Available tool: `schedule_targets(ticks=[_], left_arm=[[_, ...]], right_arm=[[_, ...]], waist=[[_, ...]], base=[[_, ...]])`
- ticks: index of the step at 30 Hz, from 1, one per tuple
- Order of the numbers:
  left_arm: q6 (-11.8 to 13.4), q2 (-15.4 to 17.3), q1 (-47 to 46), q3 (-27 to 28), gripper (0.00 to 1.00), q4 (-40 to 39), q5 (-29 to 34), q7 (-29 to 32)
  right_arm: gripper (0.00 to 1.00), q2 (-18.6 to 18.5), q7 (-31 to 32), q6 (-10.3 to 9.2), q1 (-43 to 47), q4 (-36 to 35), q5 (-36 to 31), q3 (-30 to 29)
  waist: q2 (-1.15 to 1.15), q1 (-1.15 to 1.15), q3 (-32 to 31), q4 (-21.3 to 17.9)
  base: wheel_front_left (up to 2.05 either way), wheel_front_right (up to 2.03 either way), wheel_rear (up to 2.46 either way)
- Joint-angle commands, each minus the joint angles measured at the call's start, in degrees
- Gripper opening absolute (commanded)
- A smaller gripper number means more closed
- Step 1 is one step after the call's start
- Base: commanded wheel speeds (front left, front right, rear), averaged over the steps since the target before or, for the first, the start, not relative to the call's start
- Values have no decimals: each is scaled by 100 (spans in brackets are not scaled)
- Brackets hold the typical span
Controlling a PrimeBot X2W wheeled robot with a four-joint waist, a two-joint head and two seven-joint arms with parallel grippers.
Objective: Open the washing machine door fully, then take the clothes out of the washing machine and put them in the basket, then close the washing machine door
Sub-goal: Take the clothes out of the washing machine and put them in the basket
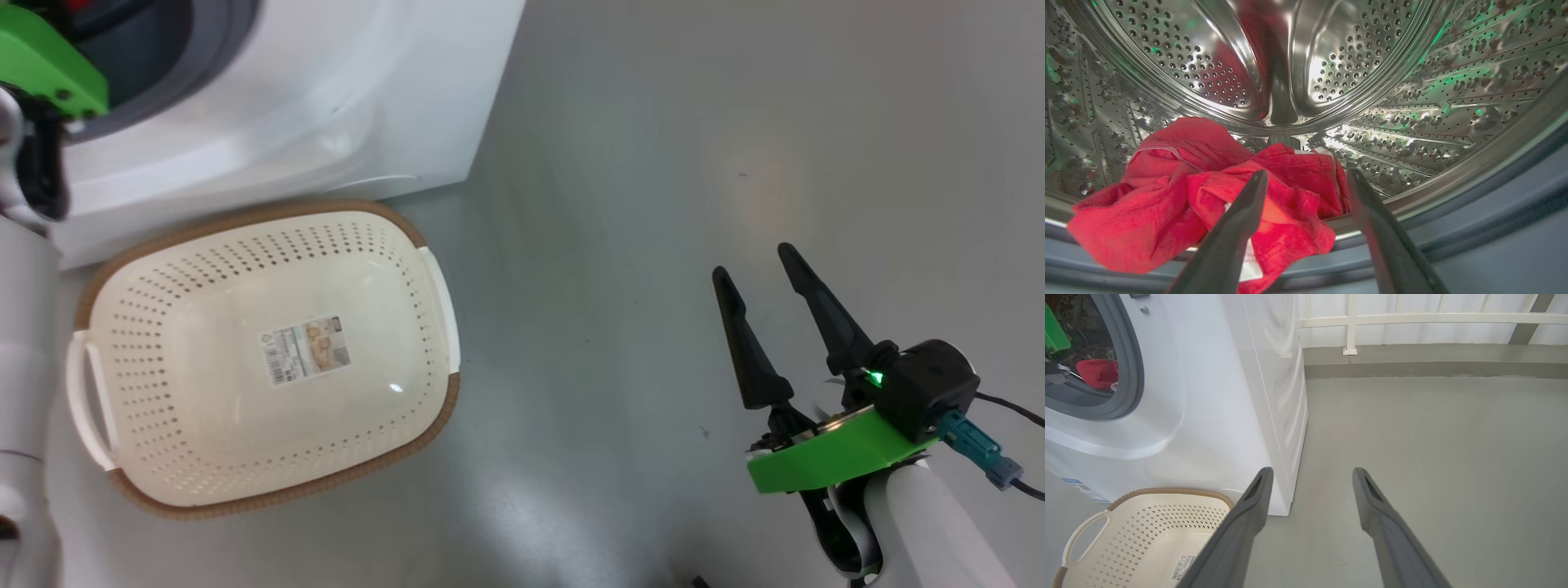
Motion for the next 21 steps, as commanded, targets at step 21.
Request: schedule_targets(ticks=[21], left_arm=[[267, 609, -862, -54, 100, 1057, -96, 1608]], right_arm=[[100, -43, -37, 2, -194, -74, 127, 280]], waist=[[0, 0, 320, -274]], base=[[0, 0, 0]])
